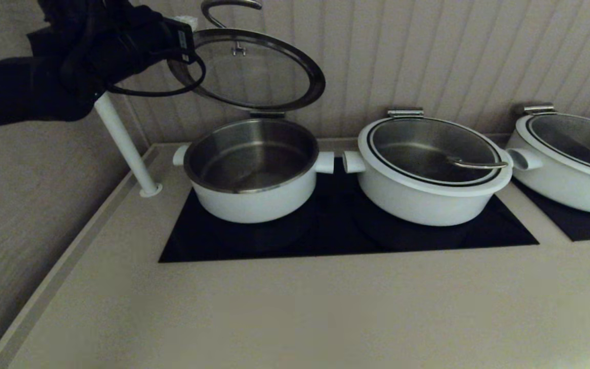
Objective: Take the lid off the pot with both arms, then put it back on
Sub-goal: Close the pot lid
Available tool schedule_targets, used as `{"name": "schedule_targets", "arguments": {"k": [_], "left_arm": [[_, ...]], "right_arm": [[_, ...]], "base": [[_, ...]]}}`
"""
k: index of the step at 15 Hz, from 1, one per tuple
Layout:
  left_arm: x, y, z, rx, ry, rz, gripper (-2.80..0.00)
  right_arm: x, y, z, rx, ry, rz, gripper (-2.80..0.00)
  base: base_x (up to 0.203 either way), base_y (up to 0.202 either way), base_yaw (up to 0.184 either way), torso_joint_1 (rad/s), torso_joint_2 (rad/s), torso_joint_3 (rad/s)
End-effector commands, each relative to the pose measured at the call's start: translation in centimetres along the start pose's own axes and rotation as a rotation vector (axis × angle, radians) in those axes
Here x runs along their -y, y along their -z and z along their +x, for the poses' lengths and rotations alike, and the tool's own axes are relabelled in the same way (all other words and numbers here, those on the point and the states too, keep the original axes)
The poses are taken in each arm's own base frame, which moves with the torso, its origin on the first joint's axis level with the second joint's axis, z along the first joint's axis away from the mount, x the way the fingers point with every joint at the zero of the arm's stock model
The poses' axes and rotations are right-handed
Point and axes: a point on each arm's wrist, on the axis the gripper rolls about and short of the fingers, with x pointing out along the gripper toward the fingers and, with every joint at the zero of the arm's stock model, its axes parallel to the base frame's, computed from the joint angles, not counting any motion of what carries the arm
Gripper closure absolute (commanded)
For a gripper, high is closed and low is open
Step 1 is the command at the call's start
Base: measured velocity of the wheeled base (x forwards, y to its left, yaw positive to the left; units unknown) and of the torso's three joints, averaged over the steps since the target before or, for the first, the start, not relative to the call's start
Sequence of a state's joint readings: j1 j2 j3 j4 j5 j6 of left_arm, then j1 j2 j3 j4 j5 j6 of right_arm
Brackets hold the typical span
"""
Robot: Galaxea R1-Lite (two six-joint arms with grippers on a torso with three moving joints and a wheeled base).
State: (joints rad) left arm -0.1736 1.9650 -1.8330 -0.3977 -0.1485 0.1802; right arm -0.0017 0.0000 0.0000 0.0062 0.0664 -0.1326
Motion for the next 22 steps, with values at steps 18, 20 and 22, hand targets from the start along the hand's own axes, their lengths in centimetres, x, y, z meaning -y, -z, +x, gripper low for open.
{"name": "schedule_targets", "arguments": {"k": [18,20,22], "left_arm": [[0.3,0.8,-1.2,-0.057,0.007,-0.003,0.00],[0.3,0.8,-1.4,-0.059,0.008,-0.005,0.00],[0.4,1.0,-1.6,-0.071,0.010,-0.005,0.00]], "right_arm": [[0.0,0.0,0.0,-0.002,0.000,-0.001,0.00],[0.0,0.0,0.0,-0.001,-0.001,-0.001,0.00],[0.0,0.0,0.0,-0.001,-0.001,-0.001,0.00]], "base": [[0.000,0.000,0.000,0.000,0.00,0.000],[0.000,0.000,0.000,0.000,0.00,0.000],[0.000,0.000,0.000,0.000,0.00,0.000]]}}
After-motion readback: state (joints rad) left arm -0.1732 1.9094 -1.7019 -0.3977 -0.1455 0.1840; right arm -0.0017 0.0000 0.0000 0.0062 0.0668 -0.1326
